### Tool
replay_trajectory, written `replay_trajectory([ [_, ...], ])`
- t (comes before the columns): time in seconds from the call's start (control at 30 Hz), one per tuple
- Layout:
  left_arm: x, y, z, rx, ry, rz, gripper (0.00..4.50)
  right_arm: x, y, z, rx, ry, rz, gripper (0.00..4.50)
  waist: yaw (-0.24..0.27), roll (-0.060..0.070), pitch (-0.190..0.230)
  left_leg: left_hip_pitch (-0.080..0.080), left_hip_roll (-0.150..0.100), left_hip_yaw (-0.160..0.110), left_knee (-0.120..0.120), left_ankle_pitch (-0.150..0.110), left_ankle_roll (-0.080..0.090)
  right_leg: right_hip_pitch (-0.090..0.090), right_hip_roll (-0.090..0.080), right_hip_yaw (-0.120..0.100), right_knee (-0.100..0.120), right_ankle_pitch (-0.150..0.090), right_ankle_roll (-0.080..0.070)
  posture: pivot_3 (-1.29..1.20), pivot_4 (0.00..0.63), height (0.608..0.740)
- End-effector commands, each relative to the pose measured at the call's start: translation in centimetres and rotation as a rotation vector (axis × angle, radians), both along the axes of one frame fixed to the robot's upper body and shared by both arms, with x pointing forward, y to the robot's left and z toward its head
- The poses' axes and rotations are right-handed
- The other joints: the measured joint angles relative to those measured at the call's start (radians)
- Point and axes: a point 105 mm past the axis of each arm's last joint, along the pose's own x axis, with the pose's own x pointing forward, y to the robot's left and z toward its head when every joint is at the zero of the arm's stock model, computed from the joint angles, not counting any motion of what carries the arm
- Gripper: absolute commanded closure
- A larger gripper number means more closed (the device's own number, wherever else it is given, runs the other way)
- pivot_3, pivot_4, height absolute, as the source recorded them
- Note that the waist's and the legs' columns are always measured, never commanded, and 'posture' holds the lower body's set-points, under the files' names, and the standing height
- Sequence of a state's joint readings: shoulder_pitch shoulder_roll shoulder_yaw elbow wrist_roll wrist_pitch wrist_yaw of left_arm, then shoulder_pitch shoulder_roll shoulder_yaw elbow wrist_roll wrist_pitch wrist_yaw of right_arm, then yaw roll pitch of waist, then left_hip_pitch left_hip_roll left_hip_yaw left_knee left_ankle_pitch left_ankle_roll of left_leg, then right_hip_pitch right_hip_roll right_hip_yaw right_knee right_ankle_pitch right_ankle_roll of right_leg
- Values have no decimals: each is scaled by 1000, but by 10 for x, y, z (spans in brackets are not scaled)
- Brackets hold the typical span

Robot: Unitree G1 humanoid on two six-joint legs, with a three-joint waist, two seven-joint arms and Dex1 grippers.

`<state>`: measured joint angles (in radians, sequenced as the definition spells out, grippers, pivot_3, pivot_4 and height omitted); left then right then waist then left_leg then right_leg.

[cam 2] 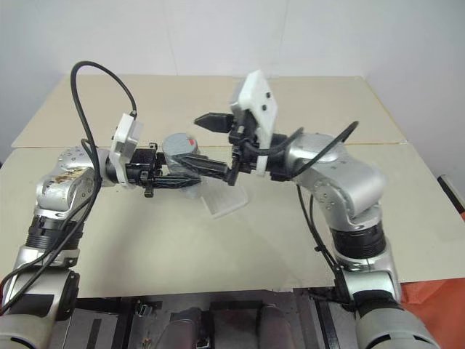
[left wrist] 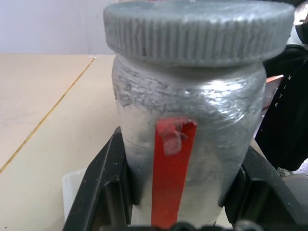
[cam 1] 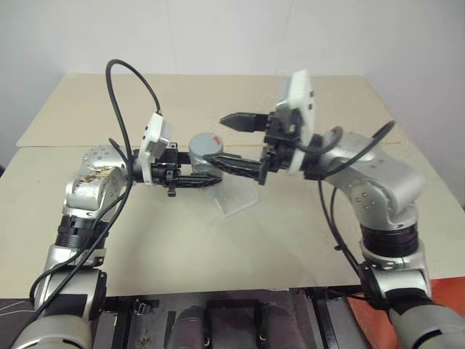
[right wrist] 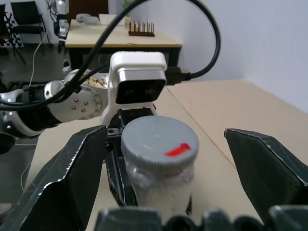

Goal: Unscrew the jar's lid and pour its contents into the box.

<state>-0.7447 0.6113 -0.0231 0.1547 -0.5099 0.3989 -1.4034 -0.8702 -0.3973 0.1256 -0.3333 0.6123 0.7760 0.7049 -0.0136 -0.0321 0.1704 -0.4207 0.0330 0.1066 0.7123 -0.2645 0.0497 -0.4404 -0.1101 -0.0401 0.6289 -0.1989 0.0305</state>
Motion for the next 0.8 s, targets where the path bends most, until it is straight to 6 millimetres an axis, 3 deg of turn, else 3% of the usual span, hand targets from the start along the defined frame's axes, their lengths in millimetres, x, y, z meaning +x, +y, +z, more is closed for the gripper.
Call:
replay_trajectory([
  [0.03,-2,-3,11,-3,-51,-18,2553,3,8,12,9,-55,-32,16,0,0,0,0,0,0,0,0,0,0,0,0,0,0,0,0,150,740],
  [0.53,-3,-1,11,-7,-56,-5,2553,9,15,9,-7,-45,-49,16,1,0,0,0,0,0,0,0,0,0,0,0,0,0,0,0,150,740],
  [0.8,-2,0,11,1,-56,-5,2553,24,-4,10,6,-28,-129,16,1,0,0,0,0,0,0,0,0,0,0,0,0,0,0,0,150,740],
])
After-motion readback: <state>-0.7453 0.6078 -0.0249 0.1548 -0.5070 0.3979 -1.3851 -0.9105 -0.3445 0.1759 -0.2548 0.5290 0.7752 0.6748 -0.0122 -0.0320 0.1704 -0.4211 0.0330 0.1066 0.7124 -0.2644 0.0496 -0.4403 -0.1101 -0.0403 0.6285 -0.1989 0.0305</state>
